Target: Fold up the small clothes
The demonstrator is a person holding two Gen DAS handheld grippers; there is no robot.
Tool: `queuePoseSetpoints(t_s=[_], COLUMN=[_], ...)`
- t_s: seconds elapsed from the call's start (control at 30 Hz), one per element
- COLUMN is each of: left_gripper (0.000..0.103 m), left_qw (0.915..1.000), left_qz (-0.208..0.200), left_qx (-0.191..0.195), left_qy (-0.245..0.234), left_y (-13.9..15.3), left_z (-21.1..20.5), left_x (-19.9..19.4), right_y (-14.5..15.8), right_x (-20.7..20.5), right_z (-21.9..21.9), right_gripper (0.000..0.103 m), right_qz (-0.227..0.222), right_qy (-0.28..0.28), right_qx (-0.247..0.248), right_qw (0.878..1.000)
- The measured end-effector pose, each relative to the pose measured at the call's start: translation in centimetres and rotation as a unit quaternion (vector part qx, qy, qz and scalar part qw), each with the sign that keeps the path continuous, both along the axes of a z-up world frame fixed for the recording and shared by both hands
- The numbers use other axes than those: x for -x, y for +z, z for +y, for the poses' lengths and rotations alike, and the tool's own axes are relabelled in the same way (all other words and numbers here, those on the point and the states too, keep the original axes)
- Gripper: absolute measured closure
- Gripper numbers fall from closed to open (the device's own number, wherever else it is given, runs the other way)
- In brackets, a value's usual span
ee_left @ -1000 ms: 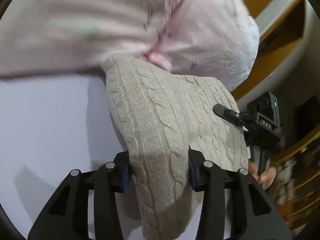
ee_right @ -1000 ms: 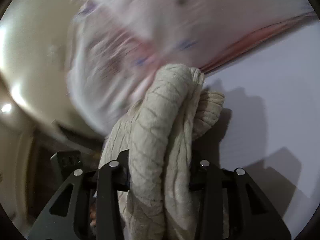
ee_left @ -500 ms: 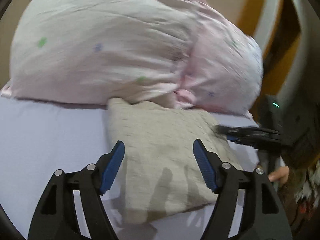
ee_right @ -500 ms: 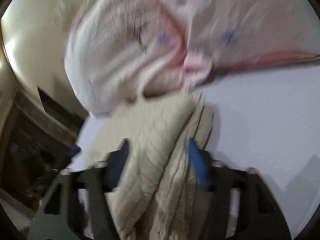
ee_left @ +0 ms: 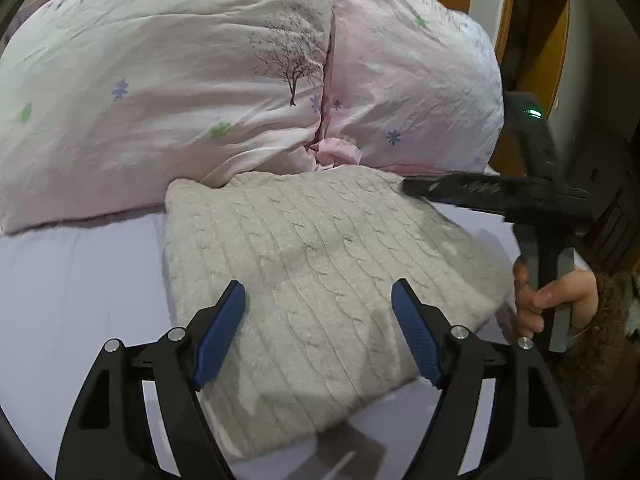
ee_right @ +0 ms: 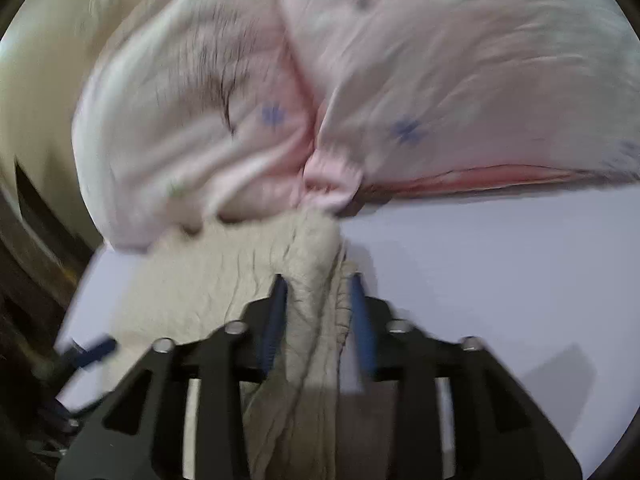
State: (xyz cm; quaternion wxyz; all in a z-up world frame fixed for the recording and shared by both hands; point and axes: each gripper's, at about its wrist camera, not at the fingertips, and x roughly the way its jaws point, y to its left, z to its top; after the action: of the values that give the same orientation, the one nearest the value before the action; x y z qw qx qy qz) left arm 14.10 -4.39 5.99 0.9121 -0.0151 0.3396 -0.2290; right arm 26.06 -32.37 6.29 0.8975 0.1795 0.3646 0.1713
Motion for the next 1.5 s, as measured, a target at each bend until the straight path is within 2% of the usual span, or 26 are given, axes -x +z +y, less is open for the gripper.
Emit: queuePoseSetpoints(t_s=[0.03,0.1,0.17,0.23,0.3,0.37,0.4,0.43,0.47,0.57,0.67,0.8,1.0,1.1,1.5], left_gripper=[0.027,0.025,0.022,0.022,0.022,0.020,0.013,0.011,0.009,0.006,0.001,0.001,0.001,0.001,0.001], left_qw=[0.9999,0.9995,0.9990,0.9979,0.9968,0.9951,0.9944,0.9938,0.9935,0.9929,0.9902,0.9853,0.9759,0.9760,0.9760], left_qz=[0.004,0.009,0.017,0.037,0.053,0.070,0.074,0.074,0.073,0.072,0.074,0.079,0.105,0.104,0.104], left_qx=[0.014,0.027,0.032,0.035,0.033,0.021,0.013,0.006,0.001,-0.018,-0.055,-0.100,-0.135,-0.134,-0.134], left_qy=[0.004,0.014,0.027,0.040,0.049,0.066,0.074,0.083,0.087,0.092,0.105,0.114,0.136,0.137,0.136], left_y=[0.3,0.5,0.2,-0.5,-1.0,-1.5,-1.6,-1.7,-1.8,-2.3,-3.0,-4.0,-5.3,-5.3,-5.3], left_z=[0.8,2.1,3.3,4.1,4.4,4.6,4.7,4.8,4.7,4.0,3.0,2.0,1.9,2.0,2.1], left_x=[0.6,1.6,2.5,3.2,3.7,4.5,5.0,5.6,5.9,6.4,6.3,6.0,5.4,5.4,5.3], right_y=[0.9,1.9,1.1,-1.7,-2.5,-1.1,-0.2,0.5,1.0,0.3,-1.7,-4.1,-5.1,-5.4,-5.4], right_x=[1.0,3.2,4.2,3.3,3.4,4.9,6.0,7.1,8.8,11.1,11.5,11.2,11.8,11.6,11.6], right_z=[-0.3,0.7,2.8,4.4,4.2,3.8,3.5,3.1,2.8,2.6,2.9,4.8,7.9,8.9,8.7], right_gripper=[0.062,0.044,0.036,0.035,0.035,0.032,0.014,0.005,0.002,0.002,0.002,0.002,0.002,0.002,0.002], right_qz=[-0.015,-0.029,-0.003,0.060,0.057,0.047,0.034,0.016,-0.006,-0.002,0.057,0.113,0.096,0.098,0.095], right_qy=[0.018,0.077,0.121,0.104,0.081,0.071,0.066,0.058,0.047,0.030,0.005,0.020,0.010,0.015,0.023], right_qx=[-0.026,-0.059,-0.045,0.022,0.033,0.026,0.028,0.033,0.040,0.052,0.076,0.103,0.203,0.239,0.237], right_qw=[0.999,0.995,0.992,0.993,0.995,0.996,0.997,0.998,0.998,0.998,0.995,0.988,0.974,0.966,0.966])
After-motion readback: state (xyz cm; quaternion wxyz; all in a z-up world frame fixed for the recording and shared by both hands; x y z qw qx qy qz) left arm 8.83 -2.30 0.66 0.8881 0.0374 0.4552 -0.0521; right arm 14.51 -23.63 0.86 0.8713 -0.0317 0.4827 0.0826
